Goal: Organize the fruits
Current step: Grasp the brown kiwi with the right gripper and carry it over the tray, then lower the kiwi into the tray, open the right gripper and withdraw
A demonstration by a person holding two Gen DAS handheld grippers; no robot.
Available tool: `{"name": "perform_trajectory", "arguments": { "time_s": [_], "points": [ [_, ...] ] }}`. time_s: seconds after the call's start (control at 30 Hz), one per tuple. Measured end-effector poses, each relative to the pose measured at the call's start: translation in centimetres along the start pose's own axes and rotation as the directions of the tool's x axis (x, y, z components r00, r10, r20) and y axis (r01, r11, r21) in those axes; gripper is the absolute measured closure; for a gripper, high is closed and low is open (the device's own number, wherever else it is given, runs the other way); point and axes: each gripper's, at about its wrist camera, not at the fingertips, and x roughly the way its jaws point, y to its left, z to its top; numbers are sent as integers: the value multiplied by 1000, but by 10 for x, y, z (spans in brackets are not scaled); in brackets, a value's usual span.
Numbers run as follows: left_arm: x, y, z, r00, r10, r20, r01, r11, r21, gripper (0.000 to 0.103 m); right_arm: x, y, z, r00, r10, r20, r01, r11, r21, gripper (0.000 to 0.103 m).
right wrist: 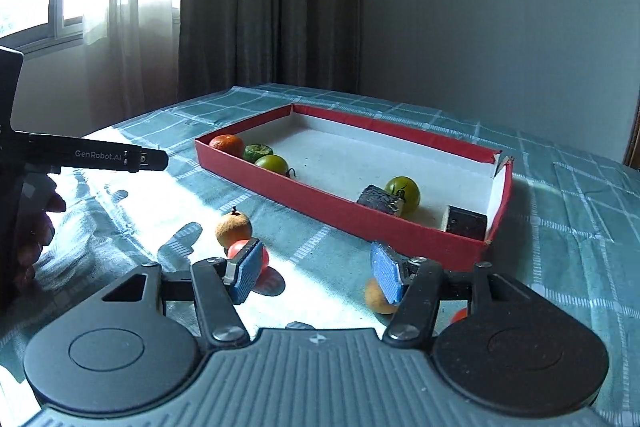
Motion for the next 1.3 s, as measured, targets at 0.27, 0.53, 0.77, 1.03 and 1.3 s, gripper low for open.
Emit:
{"name": "perform_trajectory", "arguments": {
  "time_s": [0.27,0.53,0.77,1.03,1.3],
  "points": [
    [0,1,0,1000,6,-1,-6,1000,-1,15,15,-23,-2,995,-1,-103,7,998,56,55],
    [0,0,-1,1000,6,-2,-6,1000,1,14,16,-28,-3,995,16,-100,-7,996,86,77],
    [0,0,-1,1000,5,-5,-5,1000,3,14,3,-30,20,999,-34,24,32,997,64,77],
    [2,0,-1,1000,11,-11,-11,1000,5,14,26,-41,43,994,-101,43,99,995,33,77],
    [2,0,-2,1000,11,-10,-11,1000,8,14,47,-46,38,993,-120,11,120,992,35,77]
  ]
}}
